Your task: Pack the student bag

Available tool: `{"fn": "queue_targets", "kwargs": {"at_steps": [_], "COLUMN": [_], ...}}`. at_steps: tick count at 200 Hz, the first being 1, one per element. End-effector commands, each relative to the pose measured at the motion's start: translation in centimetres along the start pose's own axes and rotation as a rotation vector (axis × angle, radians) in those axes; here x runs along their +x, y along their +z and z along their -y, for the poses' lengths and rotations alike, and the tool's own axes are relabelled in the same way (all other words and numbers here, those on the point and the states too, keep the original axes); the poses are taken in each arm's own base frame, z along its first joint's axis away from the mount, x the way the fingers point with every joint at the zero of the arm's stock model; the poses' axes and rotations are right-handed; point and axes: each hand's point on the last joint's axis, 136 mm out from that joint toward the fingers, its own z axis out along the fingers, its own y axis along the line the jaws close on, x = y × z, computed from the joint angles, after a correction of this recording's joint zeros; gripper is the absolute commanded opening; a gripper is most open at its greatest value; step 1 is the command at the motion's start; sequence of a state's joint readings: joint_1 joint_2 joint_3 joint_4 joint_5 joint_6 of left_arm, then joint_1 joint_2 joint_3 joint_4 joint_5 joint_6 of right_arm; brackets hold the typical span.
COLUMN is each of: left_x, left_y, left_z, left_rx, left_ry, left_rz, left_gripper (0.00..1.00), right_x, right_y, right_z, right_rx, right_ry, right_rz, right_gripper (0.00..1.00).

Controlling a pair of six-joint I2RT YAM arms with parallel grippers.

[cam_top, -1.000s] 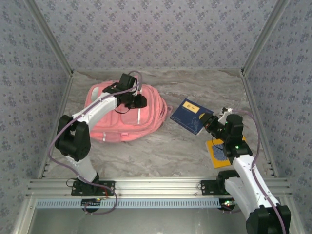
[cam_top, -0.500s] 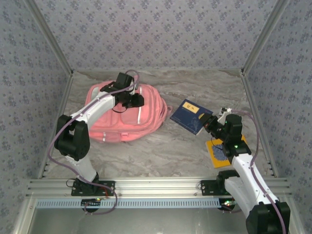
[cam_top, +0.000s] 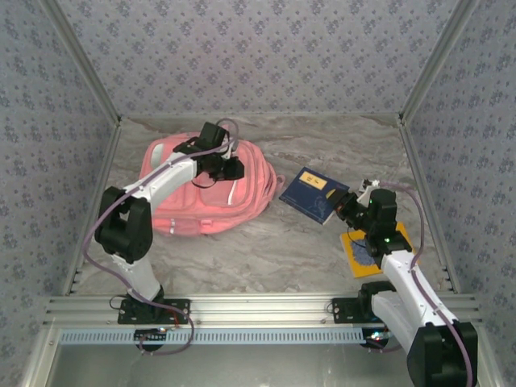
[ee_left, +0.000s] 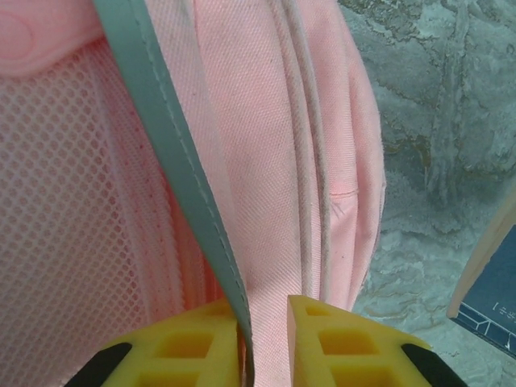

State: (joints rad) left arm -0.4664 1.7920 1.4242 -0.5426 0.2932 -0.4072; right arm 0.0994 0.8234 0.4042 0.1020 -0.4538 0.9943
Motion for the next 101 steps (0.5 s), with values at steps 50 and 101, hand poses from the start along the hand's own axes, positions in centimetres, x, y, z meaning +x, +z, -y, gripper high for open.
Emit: {"fn": "queue_targets", "kwargs": {"at_steps": [50,101], "left_x": [-0.6,-0.9], "left_y": [0.8,1.5], "left_z": [-2.4,0.2], "left_rx": [-0.167,-0.083], "left_ry": [0.039,0.077], "left_rz": [-0.030,-0.090], "left_gripper": [0.24,0.00], "right_x": [-0.7,-0.8], "right_y": [0.0,-0.2], "right_z": [-1.7,-2.2], "right_rx": [-0.068,-0.068], "right_ry": [-0.001,-0.018], "right_rz": [0.015,0.002], "right_gripper": [0.00,0.00]}}
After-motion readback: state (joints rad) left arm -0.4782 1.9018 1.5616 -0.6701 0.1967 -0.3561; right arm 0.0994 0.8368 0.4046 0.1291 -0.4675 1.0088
